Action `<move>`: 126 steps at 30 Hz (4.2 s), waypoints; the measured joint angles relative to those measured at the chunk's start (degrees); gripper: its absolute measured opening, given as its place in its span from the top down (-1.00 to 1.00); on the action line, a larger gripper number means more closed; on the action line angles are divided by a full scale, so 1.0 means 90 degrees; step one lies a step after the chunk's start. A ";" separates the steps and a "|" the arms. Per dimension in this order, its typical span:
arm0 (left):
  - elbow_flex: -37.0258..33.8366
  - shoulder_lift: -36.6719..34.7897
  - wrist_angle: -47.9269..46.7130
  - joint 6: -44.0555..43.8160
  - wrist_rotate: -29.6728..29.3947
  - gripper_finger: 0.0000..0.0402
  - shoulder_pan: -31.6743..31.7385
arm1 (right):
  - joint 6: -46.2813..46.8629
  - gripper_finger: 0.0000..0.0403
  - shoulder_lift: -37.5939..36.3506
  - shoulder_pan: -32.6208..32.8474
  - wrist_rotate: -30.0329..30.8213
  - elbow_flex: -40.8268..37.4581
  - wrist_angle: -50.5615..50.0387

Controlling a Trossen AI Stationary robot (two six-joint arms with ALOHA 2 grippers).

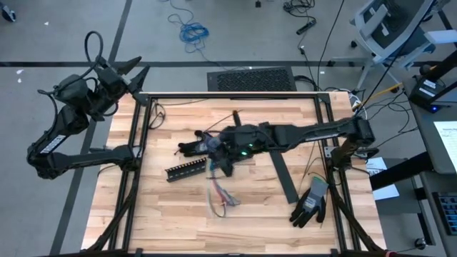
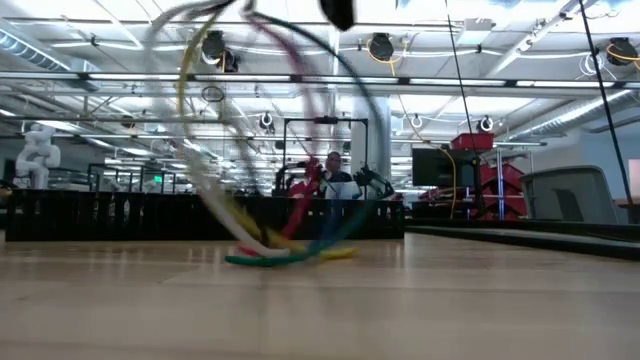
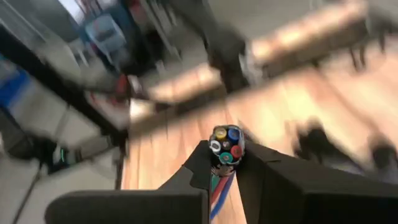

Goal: Ziptie cables
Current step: Wrap the cable wires with black zip tie

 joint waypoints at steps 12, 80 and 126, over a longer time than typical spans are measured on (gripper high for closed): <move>0.0000 0.0068 0.0031 -0.0008 -0.0258 0.19 0.0000 | 0.1188 0.90 0.0652 0.0004 -0.1397 0.0013 0.5217; -0.3010 0.4074 -0.0211 -0.7834 0.0319 1.00 -0.7579 | 0.0440 -0.10 -0.1343 0.0278 -0.1122 -0.4023 0.1089; -0.1659 0.4786 -0.0976 -0.5636 0.0829 0.78 -0.6848 | -0.0391 -0.10 -0.2147 0.1346 -0.0604 -0.3919 -0.0926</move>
